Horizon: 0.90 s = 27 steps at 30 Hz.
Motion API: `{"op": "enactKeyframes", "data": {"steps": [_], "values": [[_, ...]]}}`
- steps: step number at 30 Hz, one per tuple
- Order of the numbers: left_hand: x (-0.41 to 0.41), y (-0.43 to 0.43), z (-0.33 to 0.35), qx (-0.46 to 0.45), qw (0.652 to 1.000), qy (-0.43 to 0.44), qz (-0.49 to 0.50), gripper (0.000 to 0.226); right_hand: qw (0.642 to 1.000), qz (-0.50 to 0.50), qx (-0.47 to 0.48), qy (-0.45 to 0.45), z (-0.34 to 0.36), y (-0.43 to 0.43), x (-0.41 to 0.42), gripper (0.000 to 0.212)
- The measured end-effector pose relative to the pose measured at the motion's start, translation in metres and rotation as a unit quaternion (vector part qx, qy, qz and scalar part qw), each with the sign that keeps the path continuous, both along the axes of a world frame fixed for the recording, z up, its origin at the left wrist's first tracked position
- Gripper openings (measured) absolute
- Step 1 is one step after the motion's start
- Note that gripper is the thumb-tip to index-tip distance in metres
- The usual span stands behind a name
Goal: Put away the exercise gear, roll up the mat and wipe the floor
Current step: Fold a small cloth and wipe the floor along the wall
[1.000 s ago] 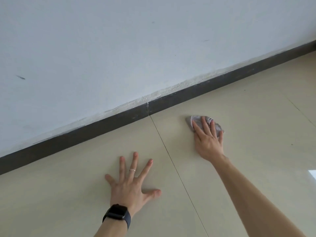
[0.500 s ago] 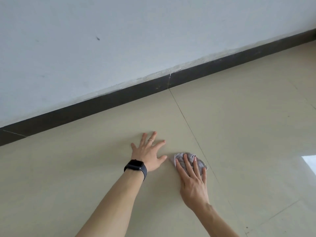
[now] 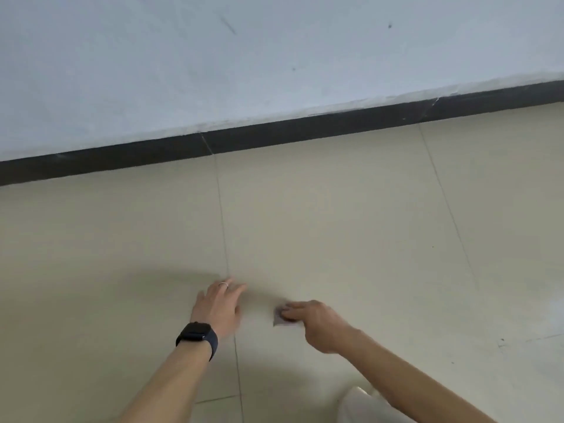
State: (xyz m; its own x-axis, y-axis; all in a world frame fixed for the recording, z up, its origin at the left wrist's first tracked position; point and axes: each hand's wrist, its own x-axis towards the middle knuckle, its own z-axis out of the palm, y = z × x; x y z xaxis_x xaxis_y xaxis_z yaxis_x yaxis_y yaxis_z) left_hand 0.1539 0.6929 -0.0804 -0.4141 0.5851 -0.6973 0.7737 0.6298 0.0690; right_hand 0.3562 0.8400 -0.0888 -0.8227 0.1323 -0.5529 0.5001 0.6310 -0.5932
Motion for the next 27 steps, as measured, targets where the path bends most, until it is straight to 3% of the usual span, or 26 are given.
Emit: {"op": "enactKeyframes", "data": {"steps": [5,11,20,27], "values": [[-0.020,-0.037,0.122,-0.018,0.998,-0.024,0.057,0.047,0.992,-0.054,-0.047,-0.106,0.127,0.010,-0.059,0.053],[-0.062,-0.055,0.324,0.029,0.995,-0.012,0.096,0.047,0.992,0.018,0.029,-0.119,0.333,0.003,-0.103,0.066],[-0.111,-0.140,0.665,0.152,0.970,0.075,0.176,0.044,0.993,-0.011,0.108,0.054,0.678,-0.064,-0.174,0.067],[-0.101,-0.243,0.799,0.195,0.915,0.170,0.310,0.046,0.972,0.091,0.133,0.172,0.810,-0.132,-0.224,0.065]]}}
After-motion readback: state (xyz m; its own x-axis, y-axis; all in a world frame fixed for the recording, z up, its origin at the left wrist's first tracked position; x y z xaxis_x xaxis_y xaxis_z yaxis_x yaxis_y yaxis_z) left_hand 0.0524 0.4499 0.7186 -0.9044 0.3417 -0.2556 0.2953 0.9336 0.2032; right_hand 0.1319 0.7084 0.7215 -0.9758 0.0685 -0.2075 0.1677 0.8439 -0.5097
